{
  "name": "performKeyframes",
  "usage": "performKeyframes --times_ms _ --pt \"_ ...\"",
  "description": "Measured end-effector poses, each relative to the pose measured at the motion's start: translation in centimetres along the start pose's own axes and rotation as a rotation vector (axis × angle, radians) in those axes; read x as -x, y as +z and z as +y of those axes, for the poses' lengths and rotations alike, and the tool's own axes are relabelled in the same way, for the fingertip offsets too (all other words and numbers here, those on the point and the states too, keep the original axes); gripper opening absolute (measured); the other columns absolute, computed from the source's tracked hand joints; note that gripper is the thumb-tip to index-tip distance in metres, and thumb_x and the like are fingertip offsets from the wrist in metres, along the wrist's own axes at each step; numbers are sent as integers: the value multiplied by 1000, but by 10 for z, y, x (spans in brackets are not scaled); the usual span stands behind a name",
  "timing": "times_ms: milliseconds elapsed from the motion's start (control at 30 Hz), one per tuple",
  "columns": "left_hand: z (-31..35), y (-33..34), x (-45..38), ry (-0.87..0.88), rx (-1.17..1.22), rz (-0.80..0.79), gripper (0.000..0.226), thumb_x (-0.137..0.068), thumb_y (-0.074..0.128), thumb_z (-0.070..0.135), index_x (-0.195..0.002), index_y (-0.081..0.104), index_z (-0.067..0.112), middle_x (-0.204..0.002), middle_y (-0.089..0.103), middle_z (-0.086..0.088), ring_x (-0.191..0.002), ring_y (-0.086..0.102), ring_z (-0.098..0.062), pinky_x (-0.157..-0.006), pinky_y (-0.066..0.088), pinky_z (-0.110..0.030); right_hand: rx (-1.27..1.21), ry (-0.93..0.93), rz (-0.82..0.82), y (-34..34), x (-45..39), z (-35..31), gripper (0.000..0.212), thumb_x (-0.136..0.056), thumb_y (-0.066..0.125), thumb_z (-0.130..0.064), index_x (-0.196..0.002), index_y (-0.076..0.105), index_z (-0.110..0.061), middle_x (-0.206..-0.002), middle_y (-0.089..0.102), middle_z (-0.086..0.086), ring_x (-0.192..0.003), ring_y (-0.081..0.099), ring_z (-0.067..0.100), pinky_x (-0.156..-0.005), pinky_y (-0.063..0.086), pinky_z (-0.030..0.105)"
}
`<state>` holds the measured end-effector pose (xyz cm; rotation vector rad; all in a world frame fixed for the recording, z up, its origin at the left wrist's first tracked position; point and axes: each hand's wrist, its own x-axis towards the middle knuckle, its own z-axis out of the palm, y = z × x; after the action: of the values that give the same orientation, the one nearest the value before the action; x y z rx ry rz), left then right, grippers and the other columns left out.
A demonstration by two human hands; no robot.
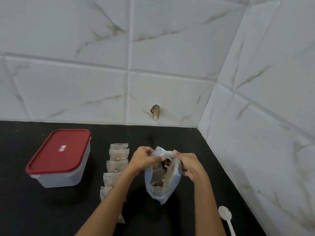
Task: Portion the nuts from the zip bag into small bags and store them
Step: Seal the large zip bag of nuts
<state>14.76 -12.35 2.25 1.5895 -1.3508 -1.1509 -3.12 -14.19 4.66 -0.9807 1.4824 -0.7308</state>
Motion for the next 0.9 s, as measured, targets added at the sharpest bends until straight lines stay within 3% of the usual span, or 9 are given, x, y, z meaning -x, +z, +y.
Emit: performKeyframes --times_ms 100,200,367,467,567,633,767,833,900 --pt "1 0 0 43 -313 146 18 -74 80 21 -80 64 15 -82 65 1 -78 61 -11 -62 47 -19 54 -68 -3 1 1 -1 8 -82 72 -14 -90 71 -12 -100 70 11 -90 65 21 -76 55 35" --pt "2 6 6 173 -446 296 10 -77 73 16 -79 63 15 -80 62 3 -75 59 -10 -59 43 -14 190 -187 80 5 0 -2 21 -73 78 -7 -90 68 -15 -98 68 4 -96 63 19 -80 53 34" --pt "-2 9 8 336 -523 182 18 -91 59 21 -92 41 22 -83 55 8 -67 54 -8 -54 41 -15 581 -397 215 19 3 -11 25 -72 78 -17 -94 68 -24 -93 67 -6 -89 62 11 -63 43 20" --pt "0 9 8 355 -509 145 19 -93 56 19 -97 37 21 -82 56 6 -65 58 -12 -55 50 -21 636 -334 70 16 8 -17 24 -72 78 -20 -93 67 -20 -91 68 -2 -86 64 13 -62 47 21" --pt "0 5 4 263 -445 89 22 -91 58 18 -98 38 20 -79 51 8 -63 53 -7 -53 42 -17 377 -163 -236 7 19 -28 26 -79 74 -30 -100 68 -15 -98 72 5 -92 68 17 -75 56 31" --pt "-1 2 0 203 -395 59 18 -87 59 22 -93 42 19 -79 50 6 -65 49 -7 -55 40 -18 345 -151 -304 2 20 -32 22 -85 69 -28 -101 69 -13 -100 72 6 -95 69 19 -80 56 34" --pt "2 0 -4 170 -385 8 13 -89 57 21 -89 45 18 -85 56 -2 -70 53 -12 -62 50 -26 561 -307 -81 7 16 -32 9 -77 75 -14 -85 70 -15 -90 70 1 -87 66 13 -76 54 28" --pt "5 1 -3 177 -390 18 11 -93 51 20 -99 43 15 -90 59 -5 -73 58 -15 -68 54 -32 681 -394 74 16 15 -30 11 -74 78 -18 -78 67 -19 -81 67 -4 -77 63 7 -64 46 19" --pt "7 3 -3 198 -346 28 11 -97 47 19 -104 39 15 -86 58 -2 -68 58 -12 -61 53 -26 749 -469 181 25 16 -27 13 -79 74 -24 -80 61 -22 -78 62 -6 -72 58 5 -60 42 18"
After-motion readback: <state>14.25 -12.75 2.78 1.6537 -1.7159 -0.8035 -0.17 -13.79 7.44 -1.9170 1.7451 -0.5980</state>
